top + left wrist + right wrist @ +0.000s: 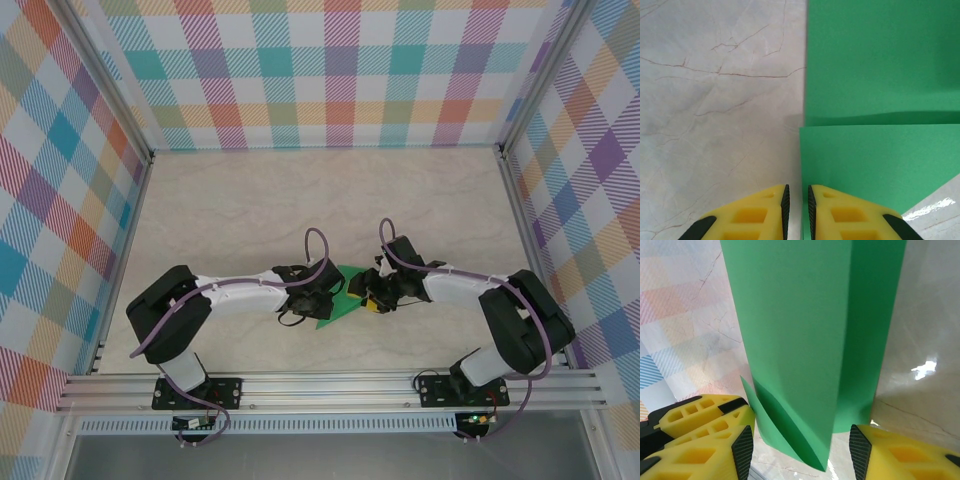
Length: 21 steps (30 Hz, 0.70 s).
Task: Fold a paper plane with a square sheet of paper (pick it up from the middle)
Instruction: Fourth fold the wing at the center of the table.
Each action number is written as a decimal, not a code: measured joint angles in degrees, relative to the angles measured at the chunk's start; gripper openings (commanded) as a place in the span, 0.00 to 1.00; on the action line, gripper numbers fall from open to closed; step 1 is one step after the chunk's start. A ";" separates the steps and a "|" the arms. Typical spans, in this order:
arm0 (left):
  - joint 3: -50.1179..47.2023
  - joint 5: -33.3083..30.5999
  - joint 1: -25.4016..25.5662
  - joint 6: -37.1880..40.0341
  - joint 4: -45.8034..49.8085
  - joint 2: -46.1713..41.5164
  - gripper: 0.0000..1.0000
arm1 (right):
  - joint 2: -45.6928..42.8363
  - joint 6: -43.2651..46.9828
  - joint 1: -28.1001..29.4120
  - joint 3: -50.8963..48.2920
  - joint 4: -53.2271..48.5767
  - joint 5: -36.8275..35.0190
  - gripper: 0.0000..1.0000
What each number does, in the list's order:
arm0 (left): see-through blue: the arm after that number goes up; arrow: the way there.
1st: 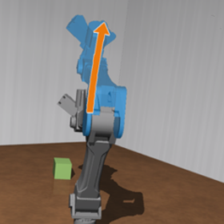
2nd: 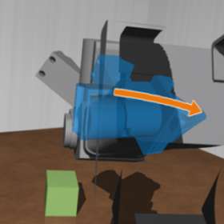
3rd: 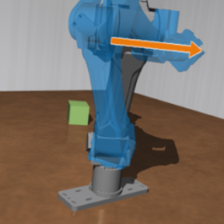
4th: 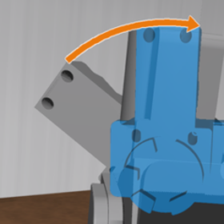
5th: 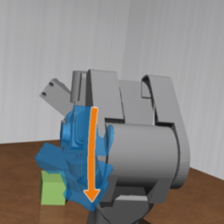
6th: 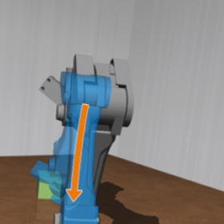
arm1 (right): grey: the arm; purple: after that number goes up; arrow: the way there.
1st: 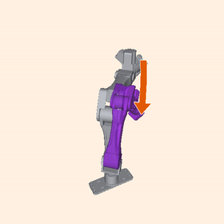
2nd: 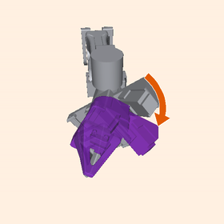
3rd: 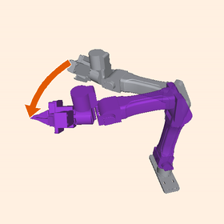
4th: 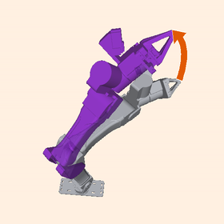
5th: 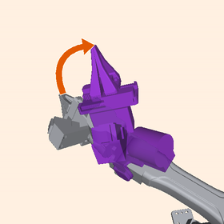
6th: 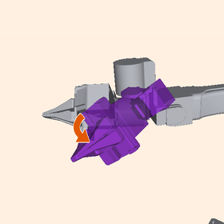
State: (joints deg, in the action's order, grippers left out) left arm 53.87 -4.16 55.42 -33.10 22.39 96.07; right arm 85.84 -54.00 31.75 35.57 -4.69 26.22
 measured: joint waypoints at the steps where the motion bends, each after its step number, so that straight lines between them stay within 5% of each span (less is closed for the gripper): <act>1: 0.00 0.00 0.00 0.00 0.00 0.04 0.20 | 0.31 -0.04 0.04 0.00 0.57 0.22 0.55; 7: 0.02 -0.02 0.00 0.00 0.00 0.13 0.21 | 1.79 -0.20 0.55 0.22 3.58 1.55 0.48; 21: -1.64 0.20 0.63 1.66 -0.50 -8.04 0.45 | 4.39 1.51 1.44 3.91 2.75 1.92 0.26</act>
State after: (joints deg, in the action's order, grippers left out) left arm 52.23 -3.97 56.05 -31.44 21.89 88.03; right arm 90.24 -52.49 33.19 39.48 -1.93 28.14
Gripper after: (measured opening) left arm 0.438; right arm 0.281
